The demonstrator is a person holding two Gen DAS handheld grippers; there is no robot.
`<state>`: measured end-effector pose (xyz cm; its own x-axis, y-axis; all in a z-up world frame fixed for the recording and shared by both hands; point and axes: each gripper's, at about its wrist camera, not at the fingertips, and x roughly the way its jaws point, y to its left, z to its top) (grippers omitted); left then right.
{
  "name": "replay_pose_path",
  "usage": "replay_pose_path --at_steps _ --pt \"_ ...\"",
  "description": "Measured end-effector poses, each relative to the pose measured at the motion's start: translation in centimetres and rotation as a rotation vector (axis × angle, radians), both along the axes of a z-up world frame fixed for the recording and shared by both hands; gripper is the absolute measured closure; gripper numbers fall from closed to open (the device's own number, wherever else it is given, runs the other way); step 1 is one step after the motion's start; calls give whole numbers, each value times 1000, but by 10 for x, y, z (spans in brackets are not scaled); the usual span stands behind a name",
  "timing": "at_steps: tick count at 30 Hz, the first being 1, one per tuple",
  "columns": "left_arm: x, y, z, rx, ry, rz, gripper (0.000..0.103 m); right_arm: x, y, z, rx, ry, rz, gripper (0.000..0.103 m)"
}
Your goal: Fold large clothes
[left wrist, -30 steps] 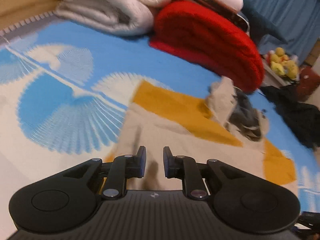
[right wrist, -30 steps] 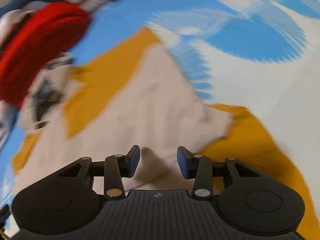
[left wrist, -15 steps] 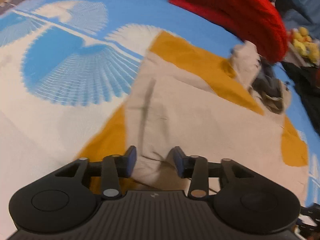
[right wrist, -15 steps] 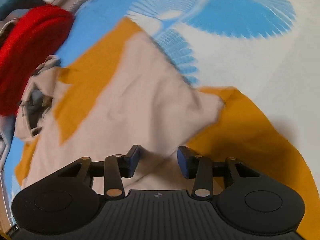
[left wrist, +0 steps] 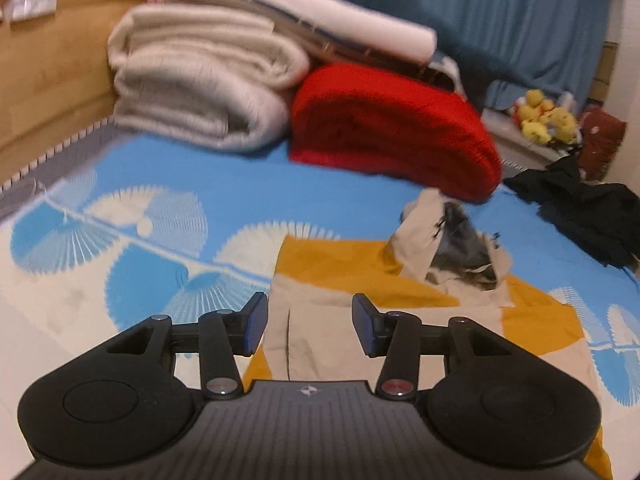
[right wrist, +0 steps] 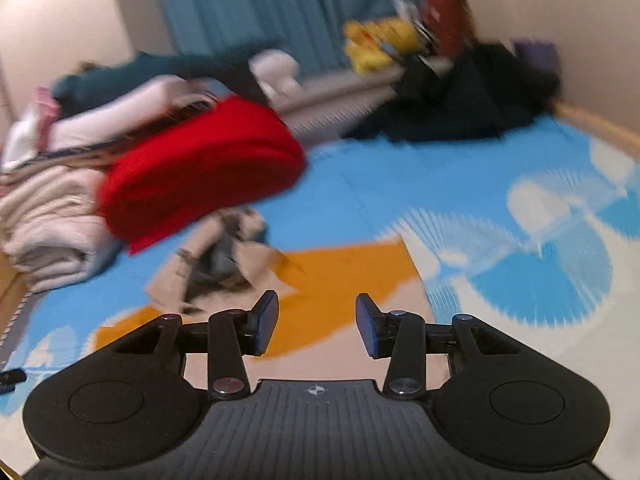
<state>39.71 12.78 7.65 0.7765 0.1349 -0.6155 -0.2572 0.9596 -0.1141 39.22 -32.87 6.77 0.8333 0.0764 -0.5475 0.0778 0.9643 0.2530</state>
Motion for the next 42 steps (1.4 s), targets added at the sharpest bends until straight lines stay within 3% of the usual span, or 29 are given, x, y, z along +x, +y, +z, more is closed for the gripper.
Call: replay_pose_path --at_steps 5,8,13,17,21,24,27,30,33,35,39,42 --pt "-72 -10 29 114 -63 -6 52 -30 -1 21 5 -65 54 57" --pt "-134 -16 48 116 -66 49 51 -50 -4 31 21 -83 72 57" --pt "-240 -65 90 188 -50 62 50 -83 -8 47 38 -147 95 57" --pt "-286 -116 144 156 -131 -6 46 -96 -13 56 58 -186 115 57" --pt "-297 -163 208 109 -266 -81 34 -105 -22 62 43 -223 131 53" --pt "-288 -190 245 46 -334 -120 27 -105 -36 65 60 -235 114 53" --pt "-266 -220 262 126 -417 -184 19 -102 -49 67 64 -242 88 53" --pt "-223 -232 258 139 -414 -216 19 -99 -64 66 78 -246 53 53" --pt "-160 -233 233 158 -363 -232 22 -92 -74 63 99 -225 14 53" --pt "-108 -228 204 194 -313 -234 33 -87 -78 60 112 -214 -6 53" --pt "-14 -206 139 197 -192 -254 83 -76 -74 51 80 -193 -13 53" --pt "50 -186 91 166 -102 -254 88 -64 -66 39 7 -143 4 55"
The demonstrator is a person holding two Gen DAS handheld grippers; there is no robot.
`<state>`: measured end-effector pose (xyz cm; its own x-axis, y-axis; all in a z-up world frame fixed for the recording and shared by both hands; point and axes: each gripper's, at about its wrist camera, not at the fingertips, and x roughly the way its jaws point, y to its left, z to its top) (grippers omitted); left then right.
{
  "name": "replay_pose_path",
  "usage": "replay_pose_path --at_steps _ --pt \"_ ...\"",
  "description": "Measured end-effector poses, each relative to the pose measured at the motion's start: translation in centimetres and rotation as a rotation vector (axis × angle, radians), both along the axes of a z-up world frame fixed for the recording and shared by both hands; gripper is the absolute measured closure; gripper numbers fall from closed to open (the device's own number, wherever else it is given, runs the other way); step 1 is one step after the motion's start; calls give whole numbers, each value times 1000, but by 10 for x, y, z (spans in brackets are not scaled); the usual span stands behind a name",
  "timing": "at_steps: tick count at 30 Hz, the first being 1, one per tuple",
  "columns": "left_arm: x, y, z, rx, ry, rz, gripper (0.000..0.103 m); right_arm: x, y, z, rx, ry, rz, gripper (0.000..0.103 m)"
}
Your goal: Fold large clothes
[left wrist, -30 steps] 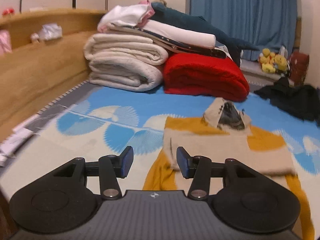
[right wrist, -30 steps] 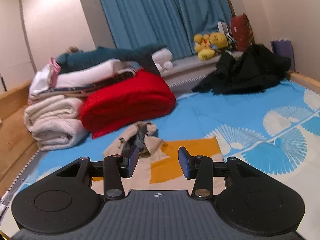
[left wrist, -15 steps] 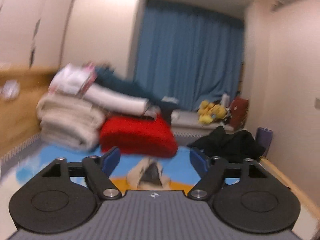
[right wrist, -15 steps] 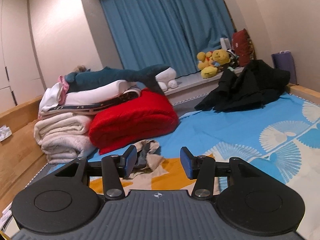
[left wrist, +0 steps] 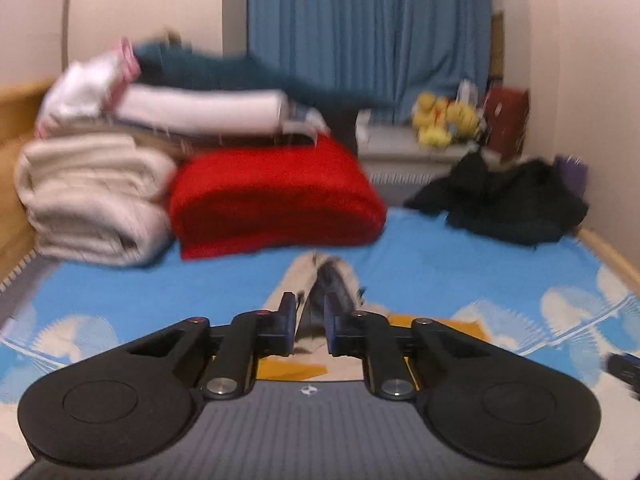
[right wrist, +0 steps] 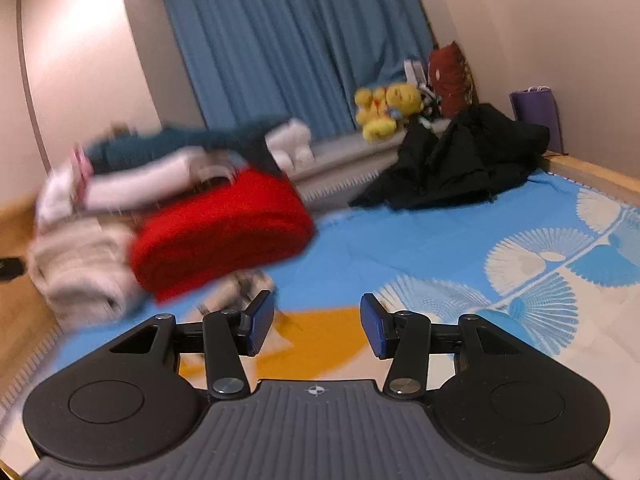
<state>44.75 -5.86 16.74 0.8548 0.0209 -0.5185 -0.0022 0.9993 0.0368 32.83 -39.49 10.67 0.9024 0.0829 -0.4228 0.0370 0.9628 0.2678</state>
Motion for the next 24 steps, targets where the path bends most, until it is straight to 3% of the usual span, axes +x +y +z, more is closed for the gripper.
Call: replay_pose_path --at_steps 1,3,5,8,16,17,19,21,22,24 --pt "22 6 -15 -4 26 2 88 5 1 -5 -15 21 -11 58" --pt "64 16 -41 7 64 1 88 14 3 -17 -14 50 -2 76" --pt "105 26 -65 10 89 3 88 27 6 -27 -32 114 0 82" --pt "162 37 -95 -10 125 24 88 44 15 -40 -68 162 6 87" --pt "302 38 -157 -29 174 66 85 73 31 -69 -118 238 45 87" --pt "316 37 -165 -36 185 74 81 77 31 -73 -125 252 45 87" --pt "345 37 -181 -37 206 100 42 83 29 -79 -129 284 37 86" --pt "370 36 -196 -9 208 139 22 90 27 -88 -130 329 28 86" --pt "383 34 -205 2 225 148 17 93 26 -92 -131 348 22 86" --pt "405 30 -218 14 259 160 17 98 26 -100 -126 386 11 86"
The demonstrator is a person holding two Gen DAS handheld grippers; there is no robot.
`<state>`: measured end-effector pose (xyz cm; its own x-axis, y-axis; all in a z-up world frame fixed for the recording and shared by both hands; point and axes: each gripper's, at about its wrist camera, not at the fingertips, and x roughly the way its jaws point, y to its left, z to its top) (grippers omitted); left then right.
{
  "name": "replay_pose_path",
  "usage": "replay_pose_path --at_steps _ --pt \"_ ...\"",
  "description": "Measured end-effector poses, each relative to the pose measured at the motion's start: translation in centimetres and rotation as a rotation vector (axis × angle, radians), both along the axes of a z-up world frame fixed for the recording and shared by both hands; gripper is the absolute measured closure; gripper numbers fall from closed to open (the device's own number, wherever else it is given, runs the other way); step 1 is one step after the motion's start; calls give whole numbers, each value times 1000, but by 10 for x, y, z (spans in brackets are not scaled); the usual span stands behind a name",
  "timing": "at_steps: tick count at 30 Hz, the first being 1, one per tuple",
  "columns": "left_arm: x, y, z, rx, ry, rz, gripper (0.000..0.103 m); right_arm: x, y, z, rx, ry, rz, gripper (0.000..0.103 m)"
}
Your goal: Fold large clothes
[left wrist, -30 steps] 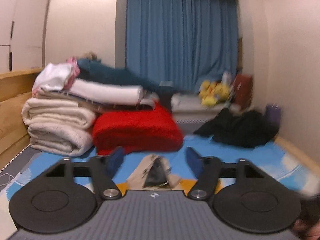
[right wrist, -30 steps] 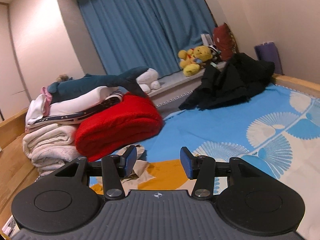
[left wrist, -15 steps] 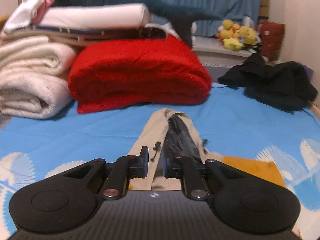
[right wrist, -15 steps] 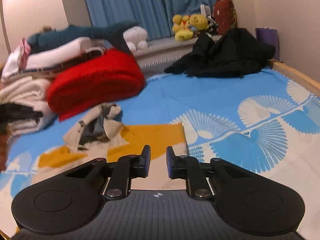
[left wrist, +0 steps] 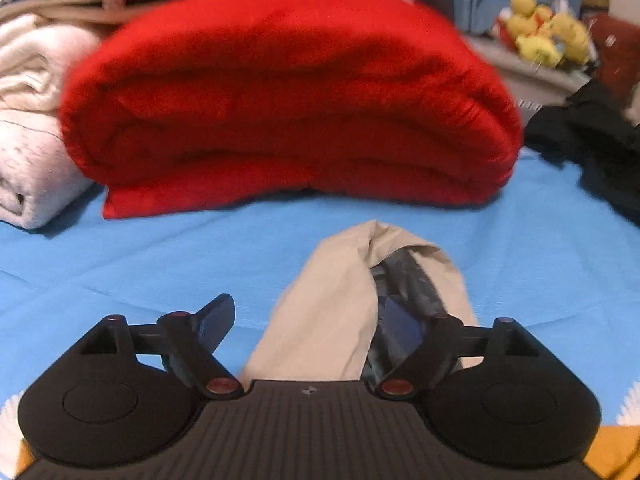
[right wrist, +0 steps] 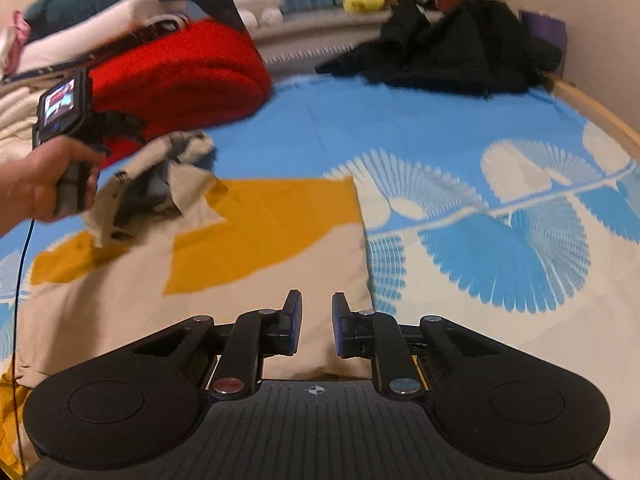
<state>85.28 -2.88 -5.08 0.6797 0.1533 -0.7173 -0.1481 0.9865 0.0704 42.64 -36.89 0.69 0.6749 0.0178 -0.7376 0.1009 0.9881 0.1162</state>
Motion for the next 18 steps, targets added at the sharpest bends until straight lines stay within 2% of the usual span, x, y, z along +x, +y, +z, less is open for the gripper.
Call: replay_pose_path --at_steps 3,5,6,7,9,12,16,17,18 --pt "21 -5 -12 42 19 -33 18 5 4 -8 24 29 7 86" --pt "28 -8 -17 106 54 -70 51 5 9 -9 19 35 23 86" --pt "27 -6 -16 109 63 -107 98 5 11 -10 12 35 31 86" --pt "22 -3 -11 87 70 -140 102 5 13 -10 6 37 37 86" --pt "1 2 6 62 32 -200 103 5 14 -11 6 44 39 86" --pt "-64 13 50 25 -84 -330 103 6 13 -7 22 37 33 86" --pt "-212 23 104 83 -257 -627 103 1 10 7 48 -3 16 86" --pt "-251 28 108 76 -272 -688 103 -1 9 11 59 -15 11 86" --pt "-292 35 104 70 -252 -745 103 -4 8 14 74 -30 8 86"
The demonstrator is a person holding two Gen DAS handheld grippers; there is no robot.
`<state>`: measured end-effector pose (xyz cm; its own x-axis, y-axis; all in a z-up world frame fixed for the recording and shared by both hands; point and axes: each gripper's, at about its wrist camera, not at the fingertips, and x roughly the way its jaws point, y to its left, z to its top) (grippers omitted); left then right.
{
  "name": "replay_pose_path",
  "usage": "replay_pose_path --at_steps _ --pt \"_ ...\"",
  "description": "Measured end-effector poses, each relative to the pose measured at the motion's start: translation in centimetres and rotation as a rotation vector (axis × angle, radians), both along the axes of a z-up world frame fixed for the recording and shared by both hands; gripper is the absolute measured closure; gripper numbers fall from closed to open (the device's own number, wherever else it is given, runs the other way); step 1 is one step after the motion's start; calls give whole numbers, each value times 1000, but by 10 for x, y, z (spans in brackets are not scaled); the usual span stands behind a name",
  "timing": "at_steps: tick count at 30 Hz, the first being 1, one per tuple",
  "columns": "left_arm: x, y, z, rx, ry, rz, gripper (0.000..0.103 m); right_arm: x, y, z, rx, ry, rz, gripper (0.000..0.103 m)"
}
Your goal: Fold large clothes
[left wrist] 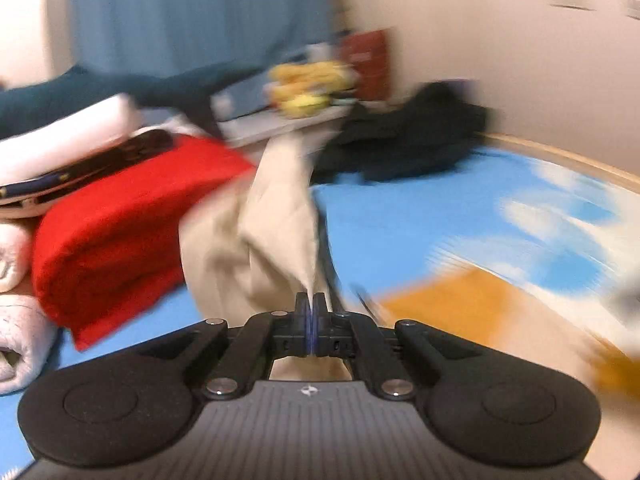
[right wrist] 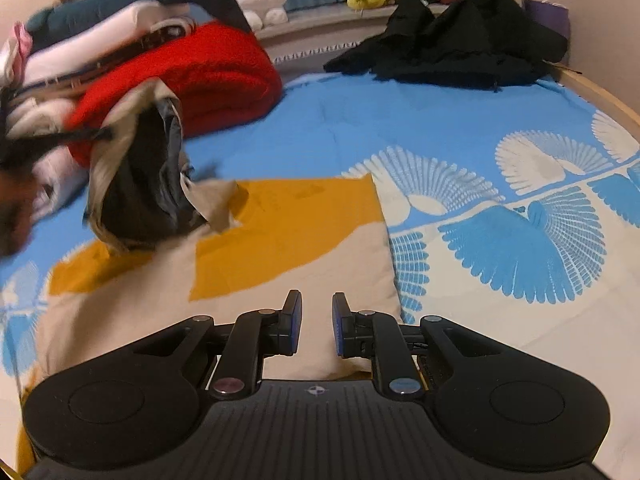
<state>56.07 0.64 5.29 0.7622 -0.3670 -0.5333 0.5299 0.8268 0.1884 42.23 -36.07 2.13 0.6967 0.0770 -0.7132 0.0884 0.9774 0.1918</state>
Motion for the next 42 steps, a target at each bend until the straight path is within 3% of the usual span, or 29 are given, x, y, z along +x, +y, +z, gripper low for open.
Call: replay_pose_path --at_steps 2,3,4,6,9,12,16,20,24,27,29,30,32,34,35,38,40,42 --pt "-62 9 -25 95 70 -47 100 -6 -2 8 35 -37 -1 85" --pt "-91 17 -41 162 106 -6 96 -9 -3 12 54 -60 2 82" --pt "-108 26 -49 172 146 62 96 -13 -3 16 73 -86 7 79" --pt "-135 52 -49 51 222 240 96 -17 -3 21 98 -123 9 65" --pt "-163 86 -34 -238 258 501 90 -20 -3 25 152 -147 9 62" --pt "-172 102 -43 -476 255 651 84 -18 1 20 213 -138 15 62" --pt "-137 100 -72 -574 389 700 82 -9 15 3 274 -76 37 62" --pt "-109 113 -99 -660 489 737 64 0 33 -19 377 19 68 61" --pt "-94 129 -129 -826 608 801 49 8 58 -34 448 68 86 57" --pt "-87 130 -142 -855 651 831 48 13 76 -46 475 104 107 57" --pt "-86 129 -144 -878 657 824 50 15 89 -55 484 133 125 57" --pt "-85 128 -145 -880 657 817 56 16 93 -57 486 141 132 57" --pt "-82 125 -145 -876 647 796 78 16 102 -59 464 139 135 57" --pt "-80 118 -138 -844 611 756 96 17 107 -56 440 112 145 71" --pt "-79 115 -134 -811 581 740 101 16 108 -54 446 98 169 88" --pt "-83 107 -108 -745 434 684 102 14 106 -43 474 45 190 100" --pt "-89 106 -91 -757 334 641 102 7 101 -32 485 -38 167 101" --pt "-91 102 -85 -716 284 632 102 2 94 -22 517 -113 137 101"
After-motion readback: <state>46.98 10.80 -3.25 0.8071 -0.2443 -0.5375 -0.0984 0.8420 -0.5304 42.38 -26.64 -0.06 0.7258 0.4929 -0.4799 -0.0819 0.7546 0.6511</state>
